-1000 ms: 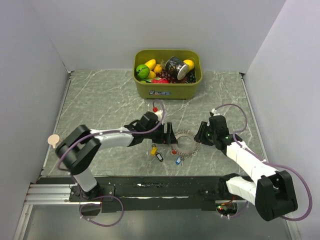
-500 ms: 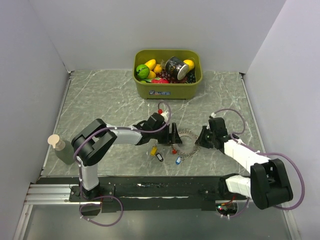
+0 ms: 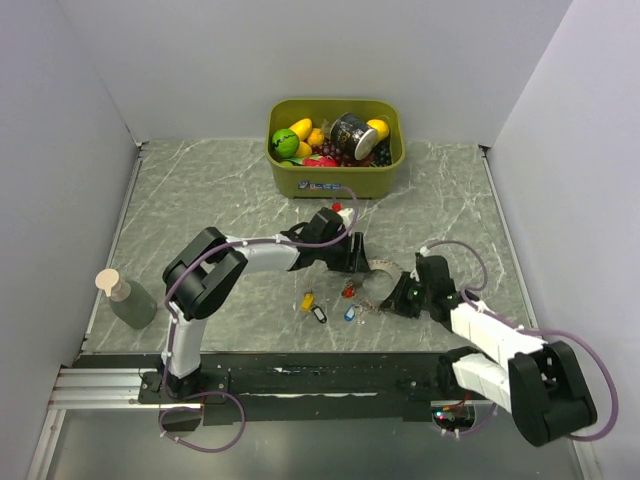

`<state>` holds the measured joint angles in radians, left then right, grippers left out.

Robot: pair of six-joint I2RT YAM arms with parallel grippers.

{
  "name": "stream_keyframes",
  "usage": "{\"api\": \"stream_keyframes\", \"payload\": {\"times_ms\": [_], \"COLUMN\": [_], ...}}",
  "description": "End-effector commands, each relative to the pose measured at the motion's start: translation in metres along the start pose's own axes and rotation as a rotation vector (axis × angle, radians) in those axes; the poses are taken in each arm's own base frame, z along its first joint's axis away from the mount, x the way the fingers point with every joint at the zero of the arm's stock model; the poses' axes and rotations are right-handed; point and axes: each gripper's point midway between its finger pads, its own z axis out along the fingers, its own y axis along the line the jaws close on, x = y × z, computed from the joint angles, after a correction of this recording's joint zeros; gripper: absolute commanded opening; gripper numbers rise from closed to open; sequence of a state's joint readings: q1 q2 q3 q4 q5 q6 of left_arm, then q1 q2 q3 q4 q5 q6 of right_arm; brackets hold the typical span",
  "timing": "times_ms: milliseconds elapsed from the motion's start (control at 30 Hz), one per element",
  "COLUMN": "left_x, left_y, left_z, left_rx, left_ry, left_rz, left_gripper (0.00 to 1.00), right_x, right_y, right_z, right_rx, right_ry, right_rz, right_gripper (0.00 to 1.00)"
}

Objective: Put the keys on the keyring

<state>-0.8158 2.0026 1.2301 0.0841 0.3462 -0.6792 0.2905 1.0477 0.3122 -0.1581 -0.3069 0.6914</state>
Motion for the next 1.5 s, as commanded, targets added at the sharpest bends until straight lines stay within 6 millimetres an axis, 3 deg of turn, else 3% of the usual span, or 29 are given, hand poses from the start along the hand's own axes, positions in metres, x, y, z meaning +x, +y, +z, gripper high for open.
{"api": "stream_keyframes", "payload": {"times_ms": [0,167,267,333,467,500,633,833,1100,1467], "left_x": [-0.021,-0.037,-0.047,-0.041,-0.035,-0.025,-0.011,0.017,0.030,0.037], "left_y": [-0.030,-0.038,-0.040,-0.033,-0.030,-0.025,-0.036,-0.038,-0.025,-0.018], "left_z": [-0.003,-0.015,-0.031,-0.038,-0.055,-0.055,-0.065,-0.056,-0.043,-0.031], "left_rx": [0.091,0.076,0.046,0.008,-0.017,-0.017,0.042,0.055,0.001,-0.027], "left_ry": [-0.005,-0.044,-0.095,-0.087,-0.104,-0.085,-0.086,-0.045,-0.029,0.005], "left_rz": [0.090,0.174,0.210,0.213,0.204,0.193,0.172,0.195,0.221,0.267], "left_gripper": [0.61,0.65,0.72,0.76,0.76,0.76,0.73,0.62,0.60,0.52], "right_x": [0.004,-0.004,-0.017,-0.033,-0.057,-0.063,-0.076,-0.086,-0.077,-0.033], "right_y": [0.022,0.050,0.051,0.050,0.035,0.029,0.008,-0.021,-0.038,-0.039], "right_z": [-0.006,-0.015,-0.025,-0.032,-0.043,-0.046,-0.049,-0.043,-0.030,-0.012], "right_rx": [-0.083,-0.187,-0.168,-0.130,0.004,0.044,0.129,0.156,0.161,0.104], "right_ry": [-0.030,-0.098,-0.169,-0.238,-0.330,-0.349,-0.422,-0.422,-0.340,-0.161], "right_rz": [0.056,0.055,0.034,0.007,-0.017,-0.007,0.052,0.146,0.202,0.264], "right_gripper": [0.12,0.13,0.13,0.13,0.12,0.09,0.02,0.00,0.00,0.00]}}
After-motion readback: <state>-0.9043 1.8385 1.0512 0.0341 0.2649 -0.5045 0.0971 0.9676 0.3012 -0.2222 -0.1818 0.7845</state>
